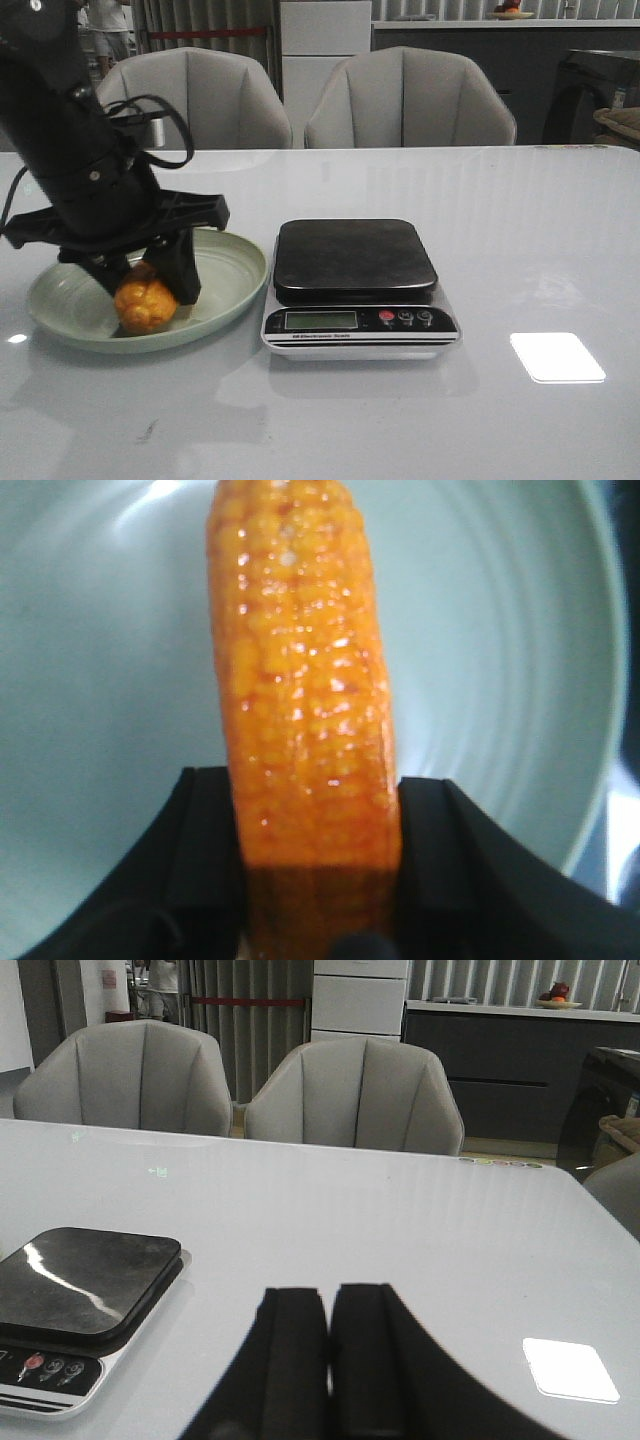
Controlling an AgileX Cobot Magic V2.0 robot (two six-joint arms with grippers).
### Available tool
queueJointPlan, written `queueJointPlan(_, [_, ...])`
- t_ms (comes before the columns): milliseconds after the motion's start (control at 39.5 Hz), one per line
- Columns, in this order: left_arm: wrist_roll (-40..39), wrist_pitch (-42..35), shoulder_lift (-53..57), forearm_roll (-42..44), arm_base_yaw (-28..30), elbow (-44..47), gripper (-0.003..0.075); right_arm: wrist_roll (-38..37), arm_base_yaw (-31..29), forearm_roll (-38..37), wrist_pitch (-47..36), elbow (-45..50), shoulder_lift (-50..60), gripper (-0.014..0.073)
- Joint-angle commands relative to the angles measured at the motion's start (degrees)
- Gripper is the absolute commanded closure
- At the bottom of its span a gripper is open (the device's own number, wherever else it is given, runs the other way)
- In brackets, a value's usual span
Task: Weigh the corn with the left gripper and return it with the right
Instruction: 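Lower the left gripper onto the orange corn cob and grasp it, then lift the corn with the left gripper and carry it over the scale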
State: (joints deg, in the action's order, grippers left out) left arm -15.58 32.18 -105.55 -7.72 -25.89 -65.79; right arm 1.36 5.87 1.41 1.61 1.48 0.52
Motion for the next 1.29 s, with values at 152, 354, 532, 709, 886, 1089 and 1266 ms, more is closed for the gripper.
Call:
queueJointPlan(152, [0.23, 0.04, 3.05, -1.09, -4.68, -8.72, 0.0606, 0.23, -0.29, -0.67, -5.06, 0.59, 1.13, 0.0428])
queueJointPlan(354, [0.23, -2.91, 1.92, -3.83, -9.03, -11.96, 0.0605, 0.23, -0.29, -0.67, -5.06, 0.59, 1.13, 0.0428])
queueJointPlan(532, [0.23, -6.15, 0.40, -5.30, -11.93, -13.80, 0.0603, 0.23, -0.29, -0.67, -5.06, 0.59, 1.13, 0.0428])
queueJointPlan(709, [0.23, -6.97, -2.74, -5.63, -13.40, -16.38, 0.0559, 0.23, -0.29, -0.67, -5.06, 0.59, 1.13, 0.0428])
queueJointPlan(886, [0.23, -7.36, -5.47, -6.49, -14.44, -18.61, 0.0313, 0.23, -0.29, -0.67, -5.06, 0.59, 1.13, 0.0428])
queueJointPlan(1089, [0.23, -6.75, -6.77, -6.39, -14.23, -18.73, 0.0199, 0.23, -0.29, -0.67, -5.06, 0.59, 1.13, 0.0428])
queueJointPlan(1266, [0.32, -5.01, -3.31, -6.20, -14.23, -19.25, 0.0200, 0.23, -0.29, -0.67, -5.06, 0.59, 1.13, 0.0428])
